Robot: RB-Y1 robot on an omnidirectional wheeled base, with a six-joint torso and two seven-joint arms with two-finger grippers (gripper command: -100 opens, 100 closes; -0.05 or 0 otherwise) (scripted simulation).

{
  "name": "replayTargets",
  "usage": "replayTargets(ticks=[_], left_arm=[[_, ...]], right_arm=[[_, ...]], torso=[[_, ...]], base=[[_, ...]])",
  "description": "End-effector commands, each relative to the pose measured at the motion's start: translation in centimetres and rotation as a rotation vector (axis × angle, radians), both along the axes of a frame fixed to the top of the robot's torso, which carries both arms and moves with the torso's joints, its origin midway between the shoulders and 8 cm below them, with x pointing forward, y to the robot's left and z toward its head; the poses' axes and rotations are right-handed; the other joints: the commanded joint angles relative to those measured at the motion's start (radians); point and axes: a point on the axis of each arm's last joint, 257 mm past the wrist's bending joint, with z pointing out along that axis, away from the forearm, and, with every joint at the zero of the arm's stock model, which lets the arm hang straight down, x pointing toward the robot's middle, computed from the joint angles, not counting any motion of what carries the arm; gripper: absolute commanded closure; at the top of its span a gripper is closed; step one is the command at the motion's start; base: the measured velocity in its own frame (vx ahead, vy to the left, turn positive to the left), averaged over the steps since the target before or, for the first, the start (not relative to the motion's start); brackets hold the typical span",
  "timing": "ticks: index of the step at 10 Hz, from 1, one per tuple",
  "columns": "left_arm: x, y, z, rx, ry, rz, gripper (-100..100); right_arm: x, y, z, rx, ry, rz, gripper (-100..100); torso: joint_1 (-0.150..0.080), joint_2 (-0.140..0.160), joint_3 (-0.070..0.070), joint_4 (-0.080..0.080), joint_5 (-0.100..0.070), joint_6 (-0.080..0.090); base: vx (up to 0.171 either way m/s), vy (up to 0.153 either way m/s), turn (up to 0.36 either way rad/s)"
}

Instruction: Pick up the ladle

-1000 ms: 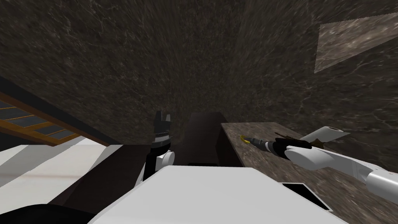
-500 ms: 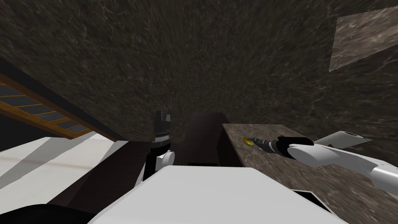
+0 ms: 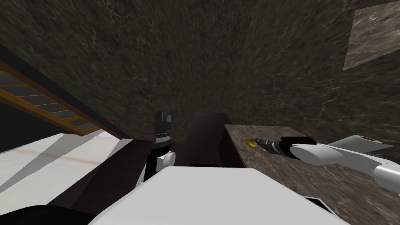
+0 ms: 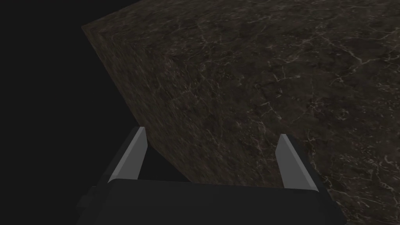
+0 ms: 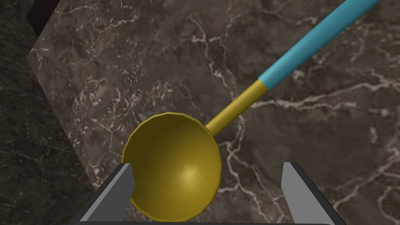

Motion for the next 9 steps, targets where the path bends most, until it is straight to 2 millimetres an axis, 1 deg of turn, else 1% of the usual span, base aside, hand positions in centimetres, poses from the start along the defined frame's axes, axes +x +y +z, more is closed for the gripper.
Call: replayTargets(ticks=[1, 4, 5, 6, 9], left_arm=[[0.0, 0.0, 0.0, 0.000, 0.000, 0.000, 0], [0.0, 0.0, 0.0, 0.000, 0.000, 0.000, 0], [0.0, 0.0, 0.0, 0.000, 0.000, 0.000, 0], [0.0, 0.0, 0.0, 0.000, 0.000, 0.000, 0], [0.0, 0.0, 0.0, 0.000, 0.000, 0.000, 0]], right_arm=[[-0.4, -1.4, -0.3, 0.000, 0.001, -0.034, -100], [-0.9, -4.2, -1.0, 0.000, 0.002, -0.107, -100], [-1.1, -4.9, -1.1, 0.003, 0.001, -0.126, -100], [-1.4, -6.0, -1.3, 0.001, 0.001, -0.152, -100], [-2.3, -8.8, -1.9, -0.002, -0.001, -0.226, -100]], torso=[[0.000, 0.000, 0.000, 0.000, 0.000, 0.000], [0.000, 0.005, 0.003, 0.001, 0.000, 0.000], [0.000, 0.005, 0.003, 0.001, 0.000, 0.001], [0.003, 0.004, 0.002, 0.001, 0.001, 0.000], [0.003, 0.002, 0.001, 0.001, 0.000, -0.001]], base=[[-0.090, 0.009, 0.286], [-0.107, 0.006, 0.230], [-0.080, 0.069, 0.246], [-0.075, 0.076, 0.245], [-0.065, 0.065, 0.212]])
